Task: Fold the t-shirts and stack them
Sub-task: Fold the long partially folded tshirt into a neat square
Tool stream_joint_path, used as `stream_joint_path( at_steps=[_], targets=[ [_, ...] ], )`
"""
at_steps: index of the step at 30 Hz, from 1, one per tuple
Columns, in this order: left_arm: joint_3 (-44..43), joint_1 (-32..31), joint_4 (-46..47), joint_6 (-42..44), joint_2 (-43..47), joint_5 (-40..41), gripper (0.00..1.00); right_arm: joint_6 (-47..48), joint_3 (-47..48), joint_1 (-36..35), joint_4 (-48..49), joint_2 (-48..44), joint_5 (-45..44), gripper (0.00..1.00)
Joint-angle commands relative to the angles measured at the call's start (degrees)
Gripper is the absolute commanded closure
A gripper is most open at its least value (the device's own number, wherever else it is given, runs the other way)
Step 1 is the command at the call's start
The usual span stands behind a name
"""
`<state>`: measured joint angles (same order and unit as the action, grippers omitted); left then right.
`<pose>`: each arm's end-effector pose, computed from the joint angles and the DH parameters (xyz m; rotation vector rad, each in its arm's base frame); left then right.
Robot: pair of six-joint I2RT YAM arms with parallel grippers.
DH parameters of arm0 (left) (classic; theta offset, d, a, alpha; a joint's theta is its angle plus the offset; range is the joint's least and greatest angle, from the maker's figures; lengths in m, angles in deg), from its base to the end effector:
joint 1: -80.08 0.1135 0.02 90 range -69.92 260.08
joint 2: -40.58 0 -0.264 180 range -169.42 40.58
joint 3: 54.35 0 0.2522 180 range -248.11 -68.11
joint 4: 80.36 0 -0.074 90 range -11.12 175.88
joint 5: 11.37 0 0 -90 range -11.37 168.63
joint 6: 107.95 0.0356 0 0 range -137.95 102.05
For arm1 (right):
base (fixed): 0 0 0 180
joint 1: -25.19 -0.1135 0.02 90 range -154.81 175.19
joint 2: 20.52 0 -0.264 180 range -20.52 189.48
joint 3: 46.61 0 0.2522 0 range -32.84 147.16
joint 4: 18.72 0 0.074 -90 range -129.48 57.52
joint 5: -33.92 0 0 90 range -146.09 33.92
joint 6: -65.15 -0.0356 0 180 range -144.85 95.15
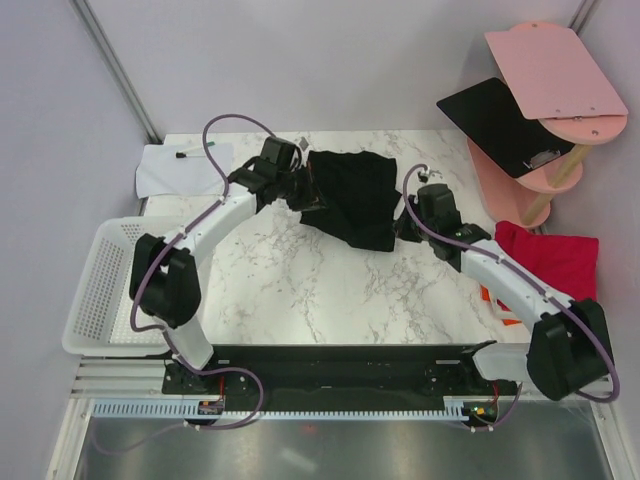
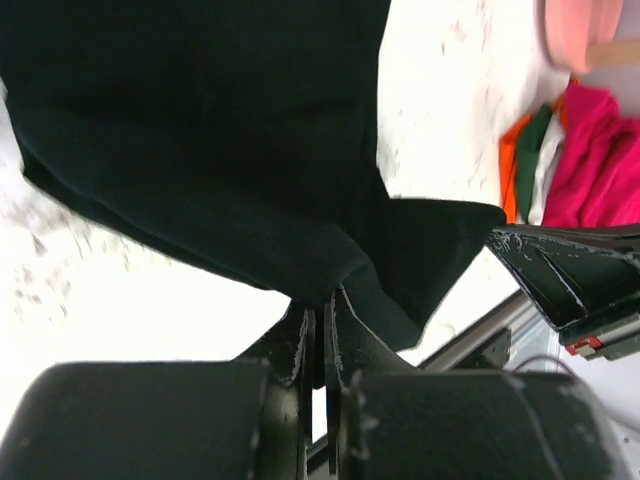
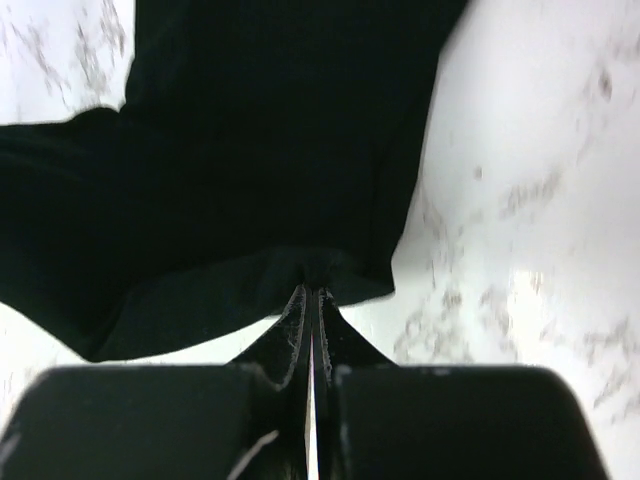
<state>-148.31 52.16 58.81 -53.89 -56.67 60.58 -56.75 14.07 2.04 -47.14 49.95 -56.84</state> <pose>0.3328 -0.1889 0.2858 -0.0071 2.4815 -0.8880 0.2451 0.1043 0.2516 0.1817 2.2791 0.4995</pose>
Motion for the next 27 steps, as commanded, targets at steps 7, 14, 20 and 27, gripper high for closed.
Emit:
stream_joint_path(
  at_steps=[7,14,20,27],
  targets=[
    [-21.3,6.3,-5.8,5.1,-12.3,-4.4,0.98,8.4,24.0,1.4,5.3,19.6,-7.0,1.0],
    [-36.2,9.9,-6.6,5.4,-23.8,-9.6,0.98,10.8,33.0,3.8,6.3,29.1,-9.5,1.0],
    [-50.9,12.0,-6.9,4.0,-34.6,-14.1,0.98,11.7,39.4,5.0,7.9,37.1,-11.0,1.0],
    [-58.8,13.7,0.9,-0.7,-45.3,-20.4,0.98,10.5,46.2,7.5,9.7,45.1,-13.8,1.0]
  ],
)
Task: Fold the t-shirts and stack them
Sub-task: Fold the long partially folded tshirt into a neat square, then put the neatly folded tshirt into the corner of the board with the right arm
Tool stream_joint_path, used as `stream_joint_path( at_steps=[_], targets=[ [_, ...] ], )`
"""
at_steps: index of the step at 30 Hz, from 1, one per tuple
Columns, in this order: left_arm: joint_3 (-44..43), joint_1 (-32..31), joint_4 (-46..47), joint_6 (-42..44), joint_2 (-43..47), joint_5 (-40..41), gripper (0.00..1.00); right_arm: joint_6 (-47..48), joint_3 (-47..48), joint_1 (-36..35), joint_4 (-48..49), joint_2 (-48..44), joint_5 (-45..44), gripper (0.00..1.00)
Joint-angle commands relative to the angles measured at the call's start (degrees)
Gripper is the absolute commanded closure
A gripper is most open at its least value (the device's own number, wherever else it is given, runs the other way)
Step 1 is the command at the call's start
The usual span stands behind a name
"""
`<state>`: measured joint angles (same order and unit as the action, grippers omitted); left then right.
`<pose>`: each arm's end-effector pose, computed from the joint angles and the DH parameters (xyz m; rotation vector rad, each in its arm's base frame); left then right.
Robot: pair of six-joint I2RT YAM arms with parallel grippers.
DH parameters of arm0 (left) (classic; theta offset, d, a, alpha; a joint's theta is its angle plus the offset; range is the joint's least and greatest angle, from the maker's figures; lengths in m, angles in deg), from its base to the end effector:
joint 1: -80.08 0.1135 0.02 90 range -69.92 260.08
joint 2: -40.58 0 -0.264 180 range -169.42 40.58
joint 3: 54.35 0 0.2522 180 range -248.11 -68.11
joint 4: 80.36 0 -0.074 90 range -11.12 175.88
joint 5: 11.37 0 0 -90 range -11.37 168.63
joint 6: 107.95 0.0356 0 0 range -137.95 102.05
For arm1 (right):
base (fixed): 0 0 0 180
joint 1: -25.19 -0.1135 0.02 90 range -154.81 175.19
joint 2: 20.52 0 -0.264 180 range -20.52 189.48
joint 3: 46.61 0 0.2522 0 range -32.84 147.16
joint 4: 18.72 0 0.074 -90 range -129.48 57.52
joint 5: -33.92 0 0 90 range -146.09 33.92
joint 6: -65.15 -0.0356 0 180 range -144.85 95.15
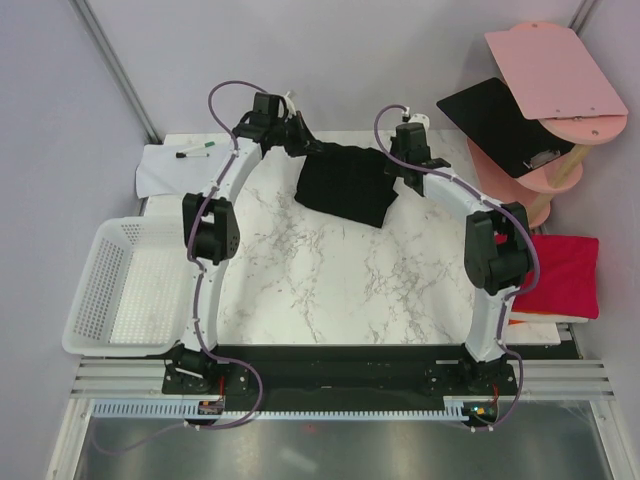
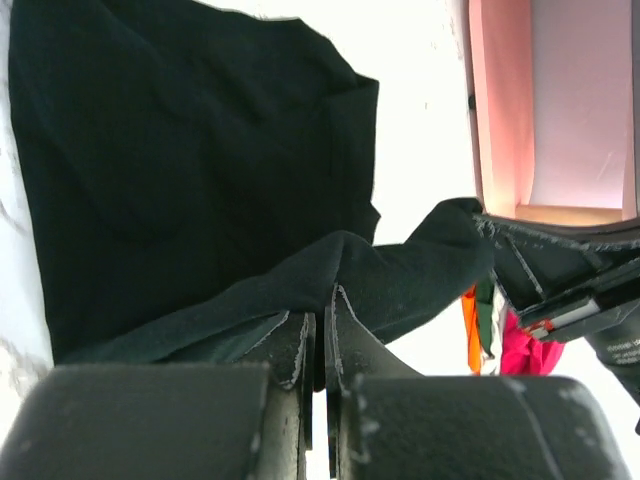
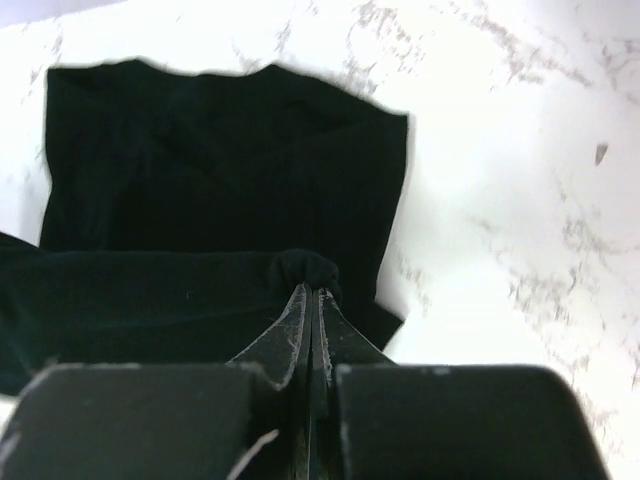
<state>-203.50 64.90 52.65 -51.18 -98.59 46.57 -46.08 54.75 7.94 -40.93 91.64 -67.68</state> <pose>0.5271 -0.1626 0.2671 -0.0354 2.3182 -1.0705 0.4401 0.1292 0.2514 0.1918 2.1303 0.1772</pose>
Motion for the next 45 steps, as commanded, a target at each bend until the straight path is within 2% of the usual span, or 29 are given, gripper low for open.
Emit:
stream_joint_path(
  at_steps=[1,5,8,9,10,11,12,13,14,15,16,19,21,25,31,38,40,41,43,44,45],
  targets=[
    [-3.6,1.1,9.0,-4.2,-5.1,-7.3,0.98,-0.1,7.3,2.2,3.8,5.5,-3.8,1.0],
    [-4.0,2.8,19.0,-9.9,-9.3,-9.9,0.94,-1.7,13.6,4.2,3.5,11.6,-6.4,1.0],
    [-4.4,4.0,24.8,-14.1,-11.6,-10.2,0.61,-2.9,18.7,5.1,3.1,16.7,-8.4,1.0],
    [-4.4,4.3,25.3,-14.5,-11.6,-10.4,0.42,-2.9,21.7,5.2,3.2,19.4,-8.3,0.98],
    [-3.2,4.5,24.8,-14.1,-11.3,-10.6,0.34,-2.8,23.0,5.5,3.7,20.6,-8.0,0.94],
    [-1.9,4.6,24.8,-13.6,-9.3,-10.4,0.28,-2.2,23.7,5.5,5.1,21.6,-7.7,0.68],
    [0.0,4.6,24.8,-11.9,-7.9,-10.0,0.01,-1.3,23.4,5.5,7.0,22.7,-5.5,0.55],
    [4.8,4.5,25.1,-10.8,-5.9,-9.0,0.0,0.0,22.4,5.4,11.7,22.8,-4.8,0.4],
    [7.5,4.4,25.6,-9.8,-2.0,-8.2,0.0,0.5,21.0,5.3,13.8,22.4,-4.6,0.05],
    [10.3,4.3,26.5,-8.4,0.3,-7.3,0.0,0.9,17.6,5.4,15.6,21.0,-4.3,0.02],
    [15.0,4.3,27.2,-7.7,2.0,-6.6,0.0,1.5,16.0,5.4,17.2,19.9,-4.7,0.02],
    [21.8,3.8,27.9,-5.2,7.4,-5.4,0.0,1.1,6.7,5.4,19.9,13.5,-5.8,0.02],
    [24.3,3.2,27.7,-3.6,9.3,-5.3,0.0,-0.3,0.1,5.5,20.8,8.5,-5.6,0.02],
    [29.9,2.4,28.0,-3.9,9.5,-5.0,0.06,-4.2,-5.7,5.5,17.5,4.3,-1.0,0.02],
    [32.6,1.0,29.0,-4.7,6.8,-3.3,0.11,-10.0,-15.0,5.4,20.6,1.2,4.5,0.04],
    [32.8,0.5,29.2,-5.1,4.5,-2.0,0.13,-13.7,-17.2,5.3,21.8,5.2,11.4,0.09],
    [32.9,0.2,29.2,-5.1,4.2,-2.7,0.17,-14.2,-16.9,5.0,22.3,6.4,14.5,0.19],
    [32.8,0.2,29.2,-4.8,3.7,-3.1,0.25,-14.4,-16.4,5.0,22.6,7.7,15.5,0.24],
    [33.3,0.1,29.2,-4.9,3.4,-4.3,0.33,-14.7,-15.9,4.8,22.9,8.9,18.8,0.42],
    [33.5,0.1,29.2,-5.0,3.2,-4.8,0.48,-15.0,-15.6,4.7,22.9,9.8,19.7,0.5],
    [34.3,0.0,29.2,-5.0,3.2,-5.6,0.57,-15.1,-15.7,4.4,23.4,10.1,20.8,0.68]
  ],
)
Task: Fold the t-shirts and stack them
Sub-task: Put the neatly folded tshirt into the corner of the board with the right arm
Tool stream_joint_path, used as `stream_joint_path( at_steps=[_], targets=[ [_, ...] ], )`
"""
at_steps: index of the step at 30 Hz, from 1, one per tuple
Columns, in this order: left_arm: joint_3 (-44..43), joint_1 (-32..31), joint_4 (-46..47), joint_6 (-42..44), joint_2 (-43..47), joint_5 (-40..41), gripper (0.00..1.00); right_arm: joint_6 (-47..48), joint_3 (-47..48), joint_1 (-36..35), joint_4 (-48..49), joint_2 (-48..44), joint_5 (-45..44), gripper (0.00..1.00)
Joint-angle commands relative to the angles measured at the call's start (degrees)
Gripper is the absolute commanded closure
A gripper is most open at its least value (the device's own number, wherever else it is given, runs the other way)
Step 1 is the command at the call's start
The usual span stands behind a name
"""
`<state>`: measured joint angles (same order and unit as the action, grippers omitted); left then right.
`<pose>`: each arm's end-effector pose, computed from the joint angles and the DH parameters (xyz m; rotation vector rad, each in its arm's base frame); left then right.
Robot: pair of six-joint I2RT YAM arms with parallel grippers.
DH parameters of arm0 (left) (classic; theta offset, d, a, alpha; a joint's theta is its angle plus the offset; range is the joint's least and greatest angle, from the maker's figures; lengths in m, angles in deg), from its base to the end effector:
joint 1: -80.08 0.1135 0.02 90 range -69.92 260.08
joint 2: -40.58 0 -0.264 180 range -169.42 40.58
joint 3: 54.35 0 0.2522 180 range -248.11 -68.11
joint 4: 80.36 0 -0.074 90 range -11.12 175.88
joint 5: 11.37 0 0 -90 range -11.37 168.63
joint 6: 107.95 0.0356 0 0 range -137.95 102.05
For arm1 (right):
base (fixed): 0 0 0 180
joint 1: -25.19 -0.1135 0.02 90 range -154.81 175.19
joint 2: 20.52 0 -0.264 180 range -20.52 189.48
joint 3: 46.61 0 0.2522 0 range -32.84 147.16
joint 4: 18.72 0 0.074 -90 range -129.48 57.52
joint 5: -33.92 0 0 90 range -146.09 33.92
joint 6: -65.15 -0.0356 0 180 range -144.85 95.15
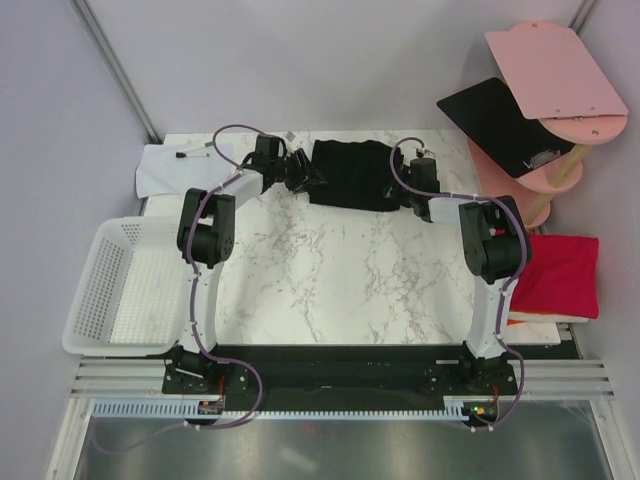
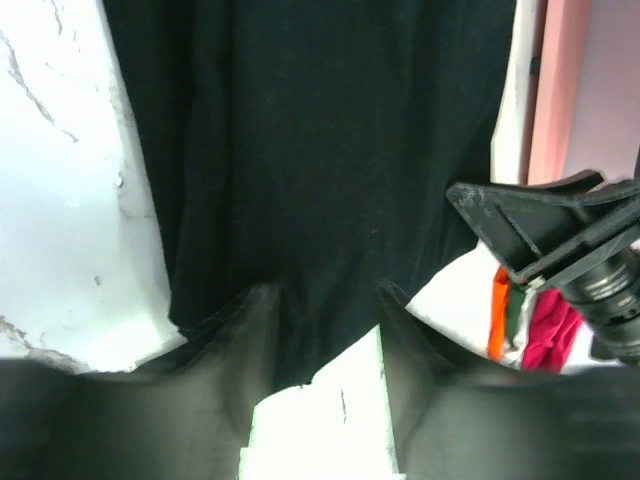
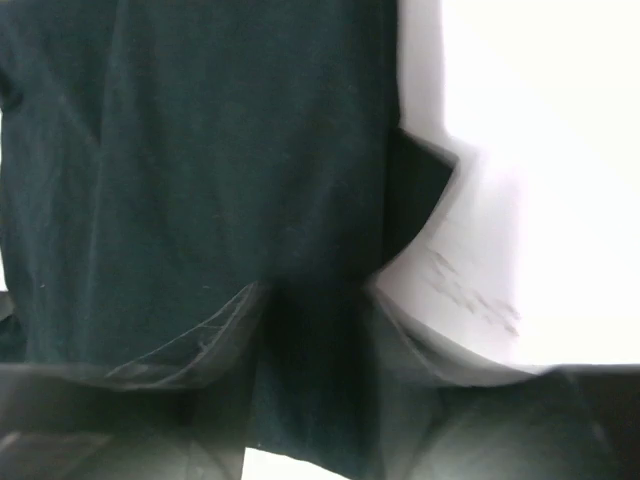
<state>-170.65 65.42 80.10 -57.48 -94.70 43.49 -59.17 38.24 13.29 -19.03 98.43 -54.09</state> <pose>0.5044 -0.1531 0.1530 -0.1553 2.3666 -1.1757 0.4372 0.0934 0.1412 0.4106 2.1758 0.4935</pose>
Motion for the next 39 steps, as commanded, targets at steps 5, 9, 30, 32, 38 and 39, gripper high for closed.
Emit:
stream_joint_path(
  at_steps=[5,9,30,32,38,39],
  targets=[
    [7.7,-0.9,3.0,1.6,2.6,-3.2,0.98,-1.7,-2.0,-1.6,1.5,1.3,7.7,0.95],
    [20.1,-1.3,5.5,1.6,8.6,-2.9,0.98,-0.7,-5.8,-2.4,-0.1,-2.2,8.3,0.96],
    [51.1,-7.8,3.0,5.8,48.0,5.2,0.39,11.3,-17.8,-15.6,-33.2,-39.8,-23.9,0.02],
    [50.8,-8.7,0.6,6.6,51.0,6.3,0.3,12.2,-12.7,-17.0,-41.9,-42.0,-31.2,0.02],
    [53.0,-10.7,-0.2,6.2,56.2,7.2,0.25,12.8,-2.4,-18.5,-62.9,-35.8,-52.8,0.02],
    [53.3,-11.0,-0.3,6.0,56.3,6.9,0.25,12.0,-2.8,-18.5,-64.5,-34.9,-55.3,0.02]
  ],
)
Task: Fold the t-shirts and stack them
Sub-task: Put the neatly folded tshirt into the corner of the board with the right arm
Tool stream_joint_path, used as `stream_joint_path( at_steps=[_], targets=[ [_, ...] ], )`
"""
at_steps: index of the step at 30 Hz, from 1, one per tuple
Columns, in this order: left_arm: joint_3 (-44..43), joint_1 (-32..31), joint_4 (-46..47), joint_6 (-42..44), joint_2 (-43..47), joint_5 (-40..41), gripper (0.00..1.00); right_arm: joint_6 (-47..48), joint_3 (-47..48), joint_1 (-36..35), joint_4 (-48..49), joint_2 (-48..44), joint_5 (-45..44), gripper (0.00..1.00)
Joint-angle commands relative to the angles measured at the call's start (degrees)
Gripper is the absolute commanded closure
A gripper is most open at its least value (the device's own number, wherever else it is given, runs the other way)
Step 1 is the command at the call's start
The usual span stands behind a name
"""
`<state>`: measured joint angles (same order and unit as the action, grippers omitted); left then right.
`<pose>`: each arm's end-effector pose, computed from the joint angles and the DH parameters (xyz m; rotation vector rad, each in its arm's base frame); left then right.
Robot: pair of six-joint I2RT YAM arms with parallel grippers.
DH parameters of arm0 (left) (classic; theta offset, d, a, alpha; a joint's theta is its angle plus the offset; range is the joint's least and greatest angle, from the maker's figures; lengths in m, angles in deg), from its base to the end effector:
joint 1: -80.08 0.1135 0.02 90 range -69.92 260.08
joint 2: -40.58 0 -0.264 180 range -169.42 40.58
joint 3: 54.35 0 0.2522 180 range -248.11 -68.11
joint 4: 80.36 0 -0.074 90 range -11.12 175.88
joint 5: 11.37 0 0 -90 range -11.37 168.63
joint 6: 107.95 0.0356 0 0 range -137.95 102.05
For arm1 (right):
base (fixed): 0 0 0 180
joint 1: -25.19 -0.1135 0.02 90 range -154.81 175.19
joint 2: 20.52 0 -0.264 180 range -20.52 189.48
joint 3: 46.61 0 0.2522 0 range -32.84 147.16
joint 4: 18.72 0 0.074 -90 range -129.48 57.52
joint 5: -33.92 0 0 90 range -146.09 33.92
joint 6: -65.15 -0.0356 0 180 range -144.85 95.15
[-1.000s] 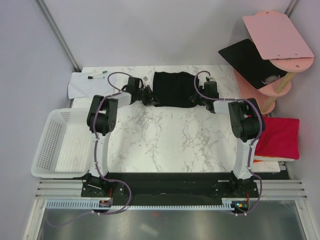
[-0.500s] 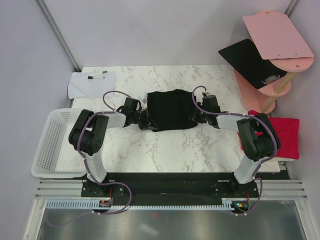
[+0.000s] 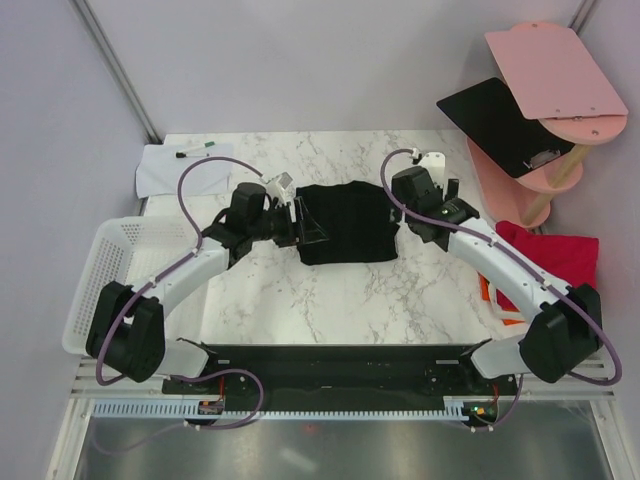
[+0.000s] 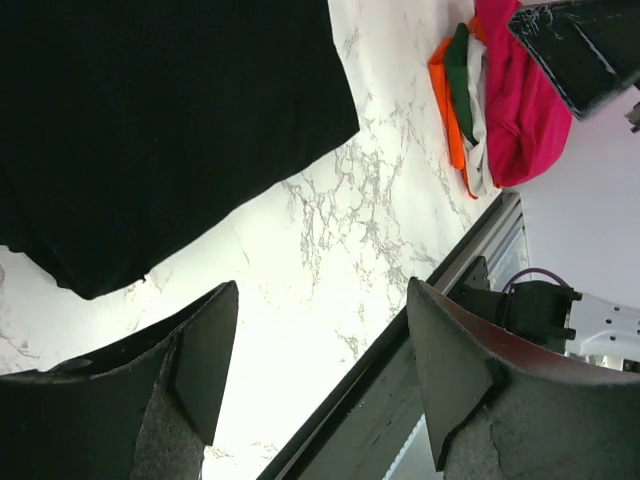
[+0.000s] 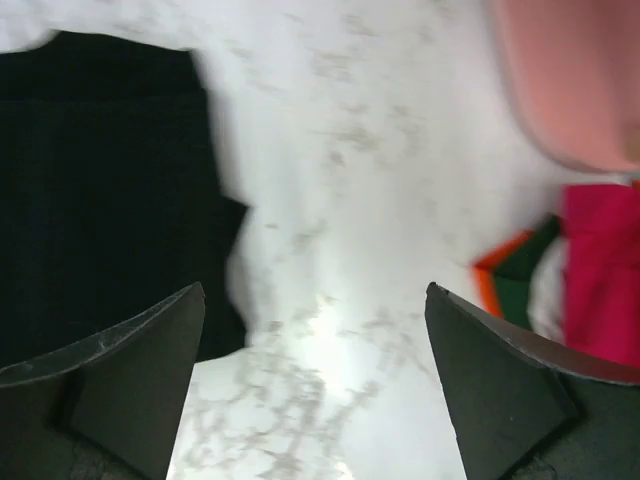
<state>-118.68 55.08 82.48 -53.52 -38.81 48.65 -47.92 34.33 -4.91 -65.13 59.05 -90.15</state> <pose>0.2677 -0.1444 0.2516 0.1242 2.2788 -1.1503 0.2674 0.1319 0.3059 0.1426 2.1992 -0.1942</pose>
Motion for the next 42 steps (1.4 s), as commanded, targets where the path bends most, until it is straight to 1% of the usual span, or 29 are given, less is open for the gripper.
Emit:
stream_joint_path(
  at_steps=[1,2,3,6,9,11,14,18,22,28,30,33,40,41,42],
  targets=[
    [1.6,-0.8,-2.7,2.3,0.4,1.7,0.25,-0.7,0.2,-0.3,-20.2,6.1,-22.0,0.02],
    [2.2,-1.0,-2.7,2.2,0.5,1.9,0.25,-2.3,-0.5,-0.2,-23.1,6.9,-26.4,0.02],
    [2.6,-1.5,-2.7,2.3,0.4,2.0,0.25,-3.6,-1.5,-0.2,-23.5,7.4,-27.2,0.02],
    [3.2,-1.9,-2.7,2.4,0.3,2.3,0.25,-5.6,-5.0,0.5,-24.0,9.2,-28.4,0.04],
    [3.3,-1.9,-2.8,3.1,0.5,2.2,0.25,-7.3,-7.6,2.5,-24.3,13.0,-29.9,0.07],
    [3.2,-2.0,-2.9,3.3,0.7,2.3,0.25,-7.5,-7.7,4.3,-24.5,14.8,-29.7,0.1],
    [3.0,-1.9,-3.4,3.7,0.8,2.3,0.25,-7.3,-5.9,5.6,-24.6,18.1,-30.2,0.12],
    [2.7,-1.9,-3.7,4.1,0.9,2.2,0.25,-2.7,-5.0,7.8,-20.8,22.7,-28.5,0.12],
    [2.5,-1.9,-4.1,4.3,0.8,2.7,0.25,2.1,-4.0,9.3,-15.7,25.0,-23.6,0.11],
    [2.2,-1.9,-4.3,4.3,0.1,3.1,0.25,3.2,-2.7,11.4,-14.6,29.7,-21.2,0.12],
    [2.1,-1.9,-4.6,4.4,-0.1,3.3,0.25,3.5,-2.1,12.7,-14.5,31.4,-19.6,0.13],
    [1.7,-1.9,-4.7,4.3,-0.4,3.4,0.25,3.5,-1.2,14.9,-14.6,33.8,-17.9,0.29],
    [0.8,-1.9,-6.3,4.5,-0.3,3.8,0.25,2.8,1.2,20.8,-16.9,39.2,-17.8,0.31],
    [0.6,-1.9,-6.5,4.6,-0.2,3.7,0.25,2.9,1.3,21.1,-16.9,39.4,-17.7,0.35],
    [0.4,-1.9,-6.8,4.7,-0.1,3.8,0.25,2.9,1.6,21.5,-17.0,39.4,-17.2,0.46]
  ],
)
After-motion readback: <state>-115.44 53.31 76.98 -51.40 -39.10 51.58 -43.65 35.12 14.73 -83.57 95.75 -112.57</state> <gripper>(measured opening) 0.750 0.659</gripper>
